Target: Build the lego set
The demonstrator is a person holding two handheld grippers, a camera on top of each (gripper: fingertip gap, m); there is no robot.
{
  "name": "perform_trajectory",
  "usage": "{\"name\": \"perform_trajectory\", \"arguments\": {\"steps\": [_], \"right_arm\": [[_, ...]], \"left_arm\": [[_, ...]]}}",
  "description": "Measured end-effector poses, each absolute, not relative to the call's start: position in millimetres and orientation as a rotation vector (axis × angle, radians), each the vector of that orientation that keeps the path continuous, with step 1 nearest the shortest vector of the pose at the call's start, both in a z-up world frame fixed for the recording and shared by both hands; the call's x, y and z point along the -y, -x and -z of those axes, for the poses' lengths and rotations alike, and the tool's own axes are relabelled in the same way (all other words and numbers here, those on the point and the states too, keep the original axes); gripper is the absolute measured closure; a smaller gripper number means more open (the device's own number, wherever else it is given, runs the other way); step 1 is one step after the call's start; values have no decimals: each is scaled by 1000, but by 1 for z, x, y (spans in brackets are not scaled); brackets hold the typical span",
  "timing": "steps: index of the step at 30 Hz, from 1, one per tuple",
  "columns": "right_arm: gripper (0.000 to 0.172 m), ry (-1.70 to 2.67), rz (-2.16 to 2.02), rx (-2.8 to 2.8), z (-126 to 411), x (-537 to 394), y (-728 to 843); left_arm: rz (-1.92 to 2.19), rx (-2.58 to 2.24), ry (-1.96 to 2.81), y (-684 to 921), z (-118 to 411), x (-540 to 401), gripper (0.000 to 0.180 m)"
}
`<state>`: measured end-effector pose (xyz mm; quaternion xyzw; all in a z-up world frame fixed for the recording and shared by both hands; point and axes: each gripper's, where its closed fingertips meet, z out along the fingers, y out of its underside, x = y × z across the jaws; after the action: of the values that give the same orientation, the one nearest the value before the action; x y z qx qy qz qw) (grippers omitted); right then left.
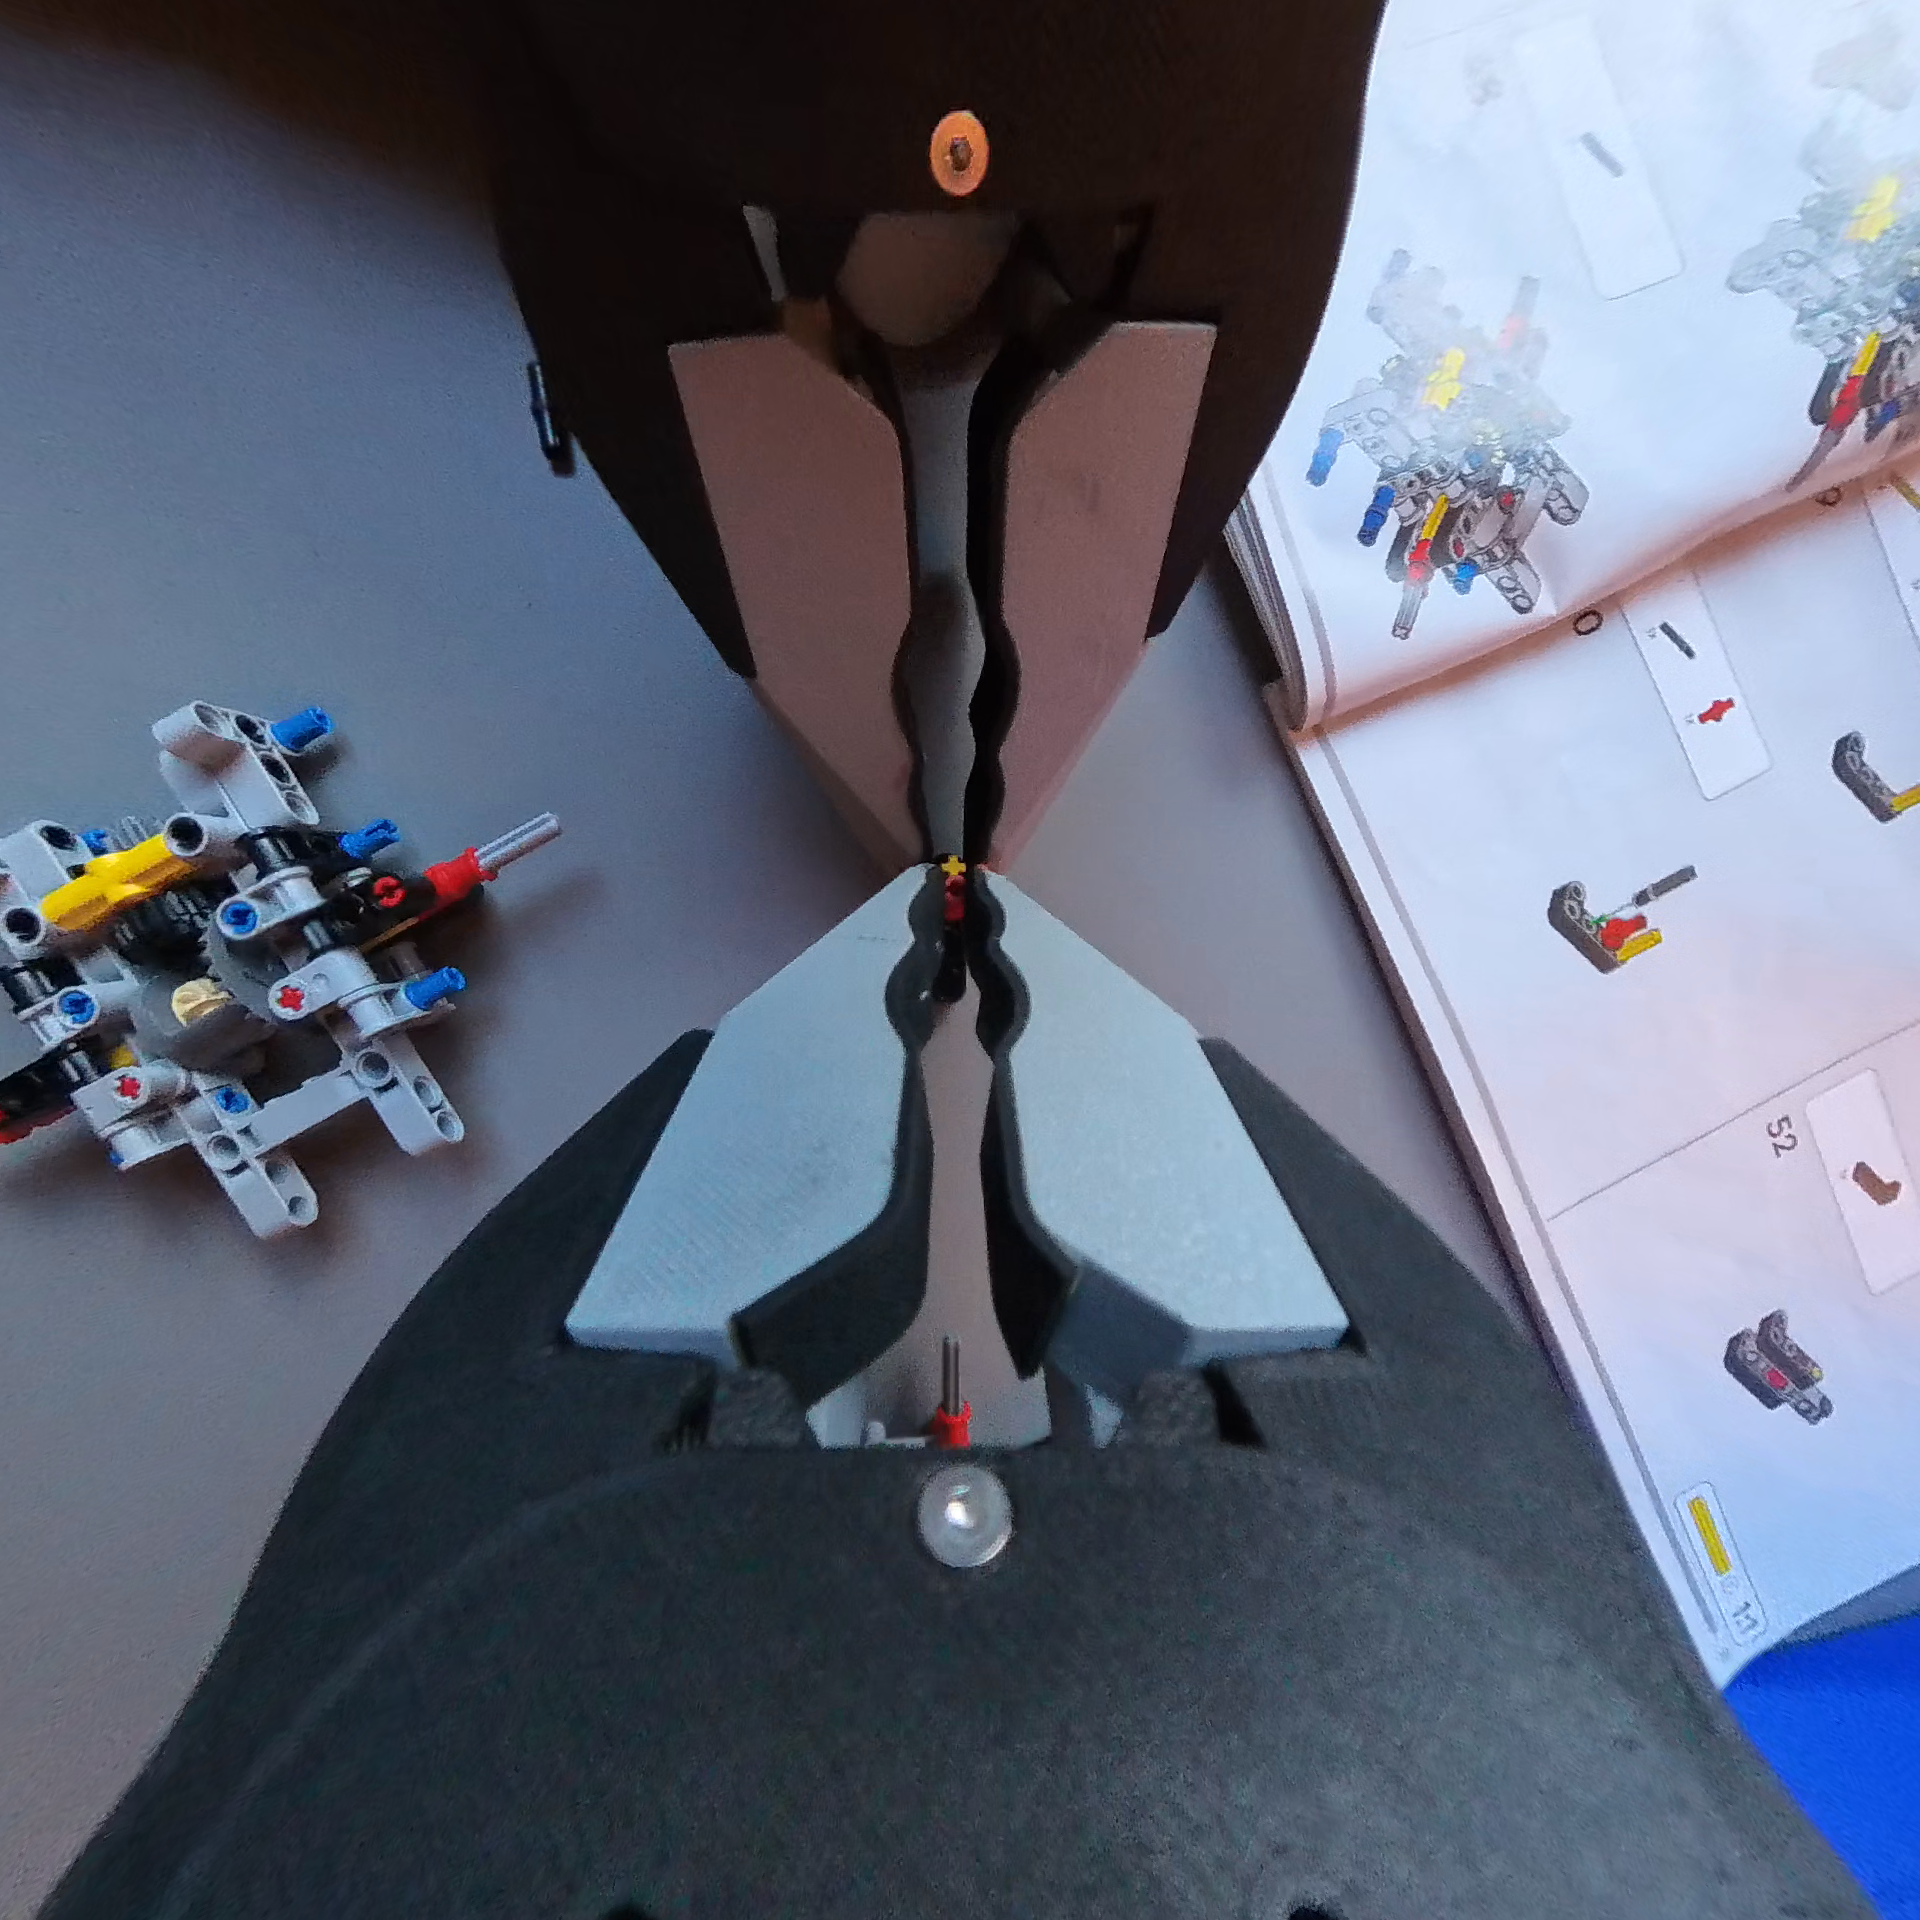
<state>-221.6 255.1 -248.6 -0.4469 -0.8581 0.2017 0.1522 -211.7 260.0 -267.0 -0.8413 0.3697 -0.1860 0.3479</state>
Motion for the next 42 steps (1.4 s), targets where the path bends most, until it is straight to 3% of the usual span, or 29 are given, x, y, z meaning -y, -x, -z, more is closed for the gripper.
{"name": "perform_trajectory", "arguments": {"steps": [11, 21, 31, 39, 42], "right_arm": [[170, 1023, -631, 2354, 249, -257, 216], [170, 614, -371, 2389, 249, -257, 215], [170, 1389, -806, 2321, 254, -260, 218], [170, 1499, -913, 2400, 249, -258, 217], [172, 1493, -1166, 2256, 217, -256, 224]], "left_arm": [[479, -948, 2183, 211, 267, -261, 175], [483, -938, 2188, 210, 267, -262, 175], [504, -922, 2195, 211, 267, -262, 175], [508, -924, 2195, 209, 267, -262, 174], [509, -924, 2196, 209, 267, -262, 174]]}}
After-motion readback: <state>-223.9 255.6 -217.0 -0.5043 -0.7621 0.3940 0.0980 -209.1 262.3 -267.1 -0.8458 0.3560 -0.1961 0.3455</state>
